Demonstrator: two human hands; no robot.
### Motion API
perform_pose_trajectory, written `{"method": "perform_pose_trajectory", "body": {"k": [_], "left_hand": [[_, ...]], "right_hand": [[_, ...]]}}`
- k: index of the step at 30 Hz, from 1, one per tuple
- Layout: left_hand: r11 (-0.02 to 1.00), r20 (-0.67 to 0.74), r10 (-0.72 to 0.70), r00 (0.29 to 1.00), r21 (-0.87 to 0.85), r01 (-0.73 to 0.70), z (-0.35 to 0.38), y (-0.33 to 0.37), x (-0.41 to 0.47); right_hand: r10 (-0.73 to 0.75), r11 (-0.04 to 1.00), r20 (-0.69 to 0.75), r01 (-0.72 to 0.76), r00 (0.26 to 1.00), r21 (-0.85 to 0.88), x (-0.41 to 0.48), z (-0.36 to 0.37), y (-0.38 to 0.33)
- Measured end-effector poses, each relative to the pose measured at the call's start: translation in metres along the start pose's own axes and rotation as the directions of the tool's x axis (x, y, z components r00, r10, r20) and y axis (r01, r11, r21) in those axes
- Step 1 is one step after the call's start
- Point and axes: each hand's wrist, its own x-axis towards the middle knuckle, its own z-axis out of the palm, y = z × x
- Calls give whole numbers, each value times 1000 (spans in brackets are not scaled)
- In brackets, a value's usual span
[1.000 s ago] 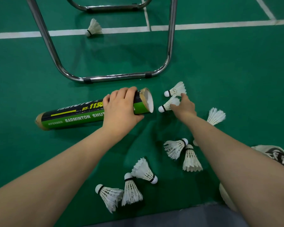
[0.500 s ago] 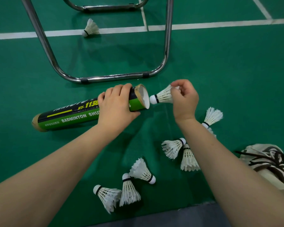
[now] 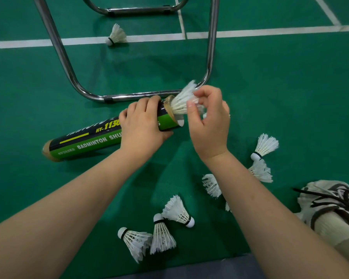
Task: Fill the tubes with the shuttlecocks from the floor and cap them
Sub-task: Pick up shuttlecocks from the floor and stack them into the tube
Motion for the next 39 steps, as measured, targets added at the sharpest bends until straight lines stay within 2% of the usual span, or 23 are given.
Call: {"method": "perform_pose_trajectory", "body": {"k": [2,5,8,10,11,13,14,15,16,17,20,22,23,25,27,29,31,33,36,38,39], "left_hand": [[1000,-25,-8,1000,-3,8,-2,0,1],[1000,-48,-8,999,-21,7,-4,0,4],[1000,-60,17,998,-23,-19,-4,2,3],[1000,-64,25,998,-6,-26,-3,3,1],[1000,-55,29,998,4,-28,-2,3,-2],[996,-43,76,996,42,-75,3,1,-8],[992,-44,112,993,66,-109,5,1,-10],[988,-31,134,991,82,-131,6,1,-11],[987,0,135,991,87,-135,6,3,-10],[988,31,126,992,85,-128,5,4,-7],[991,55,92,994,91,-96,2,6,10],[991,54,77,996,103,-82,1,6,24],[992,57,71,996,105,-77,1,7,30],[992,61,61,996,103,-67,3,12,41],[991,68,65,996,110,-72,5,19,50],[988,93,77,993,124,-88,9,26,54],[984,122,91,988,143,-108,12,31,54],[979,138,103,985,160,-125,15,33,52],[974,145,120,982,173,-144,19,32,50],[974,143,125,982,172,-149,21,31,48],[974,140,127,982,169,-150,21,31,47]], "right_hand": [[62,998,99,-65,993,25,-1,6,-4],[210,973,169,-222,963,61,-6,12,-10],[340,909,340,-399,877,119,-9,14,-18],[374,860,558,-503,741,91,-1,12,-18],[349,833,685,-547,639,86,5,8,-18],[225,806,897,-590,380,47,19,-1,-15],[176,817,943,-576,282,19,25,-5,-15],[172,831,955,-557,243,-8,30,-6,-13],[193,842,943,-539,271,-17,33,-6,-10],[244,835,906,-550,347,-14,36,-5,-5],[482,680,648,-718,590,148,47,1,17],[572,646,455,-717,682,261,53,2,33],[597,642,397,-712,697,284,55,2,40],[624,658,329,-703,709,268,54,8,55],[663,702,235,-700,711,134,54,14,73],[698,716,129,-682,705,-148,57,15,97],[746,634,150,-622,649,-459,60,9,120],[793,552,192,-549,578,-628,65,2,136],[835,489,192,-537,516,-687,72,-2,142],[848,495,269,-502,457,-709,75,-3,139],[838,520,302,-495,455,-696,74,-5,139]]}}
